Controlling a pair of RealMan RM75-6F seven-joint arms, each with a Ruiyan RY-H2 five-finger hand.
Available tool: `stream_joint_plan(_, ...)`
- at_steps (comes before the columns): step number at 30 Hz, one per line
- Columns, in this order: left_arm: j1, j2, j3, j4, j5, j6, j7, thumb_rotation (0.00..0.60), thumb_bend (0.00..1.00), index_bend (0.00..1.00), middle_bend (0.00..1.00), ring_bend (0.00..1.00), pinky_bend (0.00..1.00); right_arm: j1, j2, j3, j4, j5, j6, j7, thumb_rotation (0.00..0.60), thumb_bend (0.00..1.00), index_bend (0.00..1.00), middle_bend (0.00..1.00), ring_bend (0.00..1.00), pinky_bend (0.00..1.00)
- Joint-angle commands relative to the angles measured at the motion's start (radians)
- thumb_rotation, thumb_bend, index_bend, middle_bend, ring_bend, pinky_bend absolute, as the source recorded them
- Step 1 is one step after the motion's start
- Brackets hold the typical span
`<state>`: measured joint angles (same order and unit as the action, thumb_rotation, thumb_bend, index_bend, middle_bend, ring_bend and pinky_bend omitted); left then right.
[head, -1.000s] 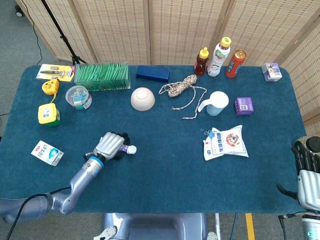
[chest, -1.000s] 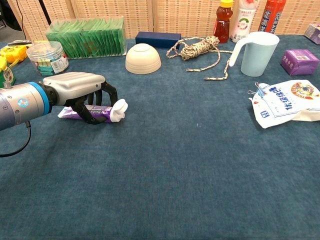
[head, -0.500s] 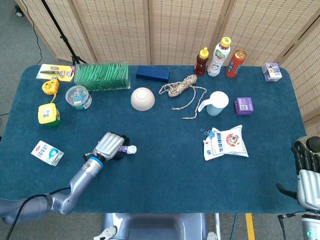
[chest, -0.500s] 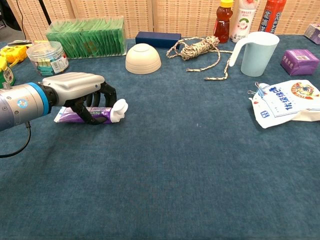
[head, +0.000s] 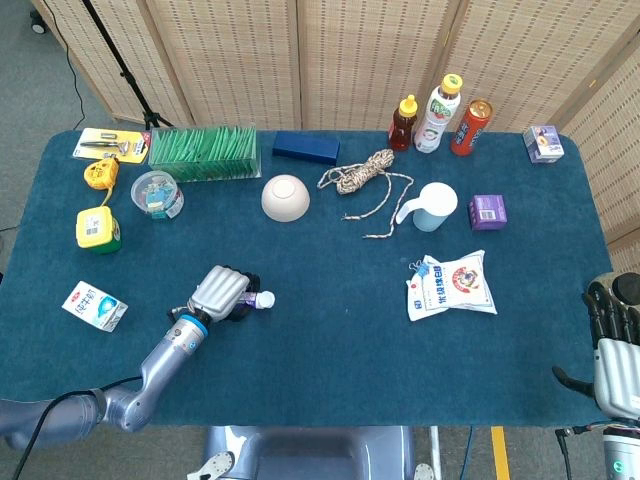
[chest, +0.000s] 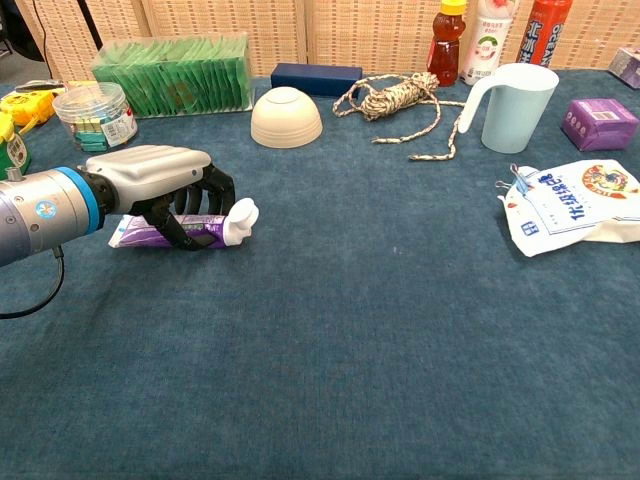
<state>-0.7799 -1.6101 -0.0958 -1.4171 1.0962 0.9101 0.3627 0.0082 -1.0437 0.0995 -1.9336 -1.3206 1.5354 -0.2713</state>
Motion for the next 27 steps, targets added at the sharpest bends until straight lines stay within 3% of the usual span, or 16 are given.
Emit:
stream_joint_plan(1,0.001,-0.002,0.0,0.0,0.001,0.001,-0.001,0.6,0.35,0.52,0.51,0.53,0.43,0.001,-0.001,0.0,0.0,0.0,-0.001,0.0,0.6,0.0,0.0,0.0,0.0,0.0)
stream_joint_plan(13,0.009,-0.031,-0.015,0.032,0.049,0.033,-0.03,0.6,0.39,0.55,0.52,0.53,0.49,0.004,-0.003,0.001,0.006,-0.001,-0.006,0.007,0.6,0.0,0.0,0.0,0.0,0.0)
stream_joint_plan(27,-0.018,0.029,-0.046,-0.006,0.123,0.018,-0.088,0.6,0.47,0.57,0.52,0.54,0.56,0.013,0.01,0.004,0.008,-0.012,-0.024,0.044,0.6,0.0,0.0,0.0,0.0,0.0)
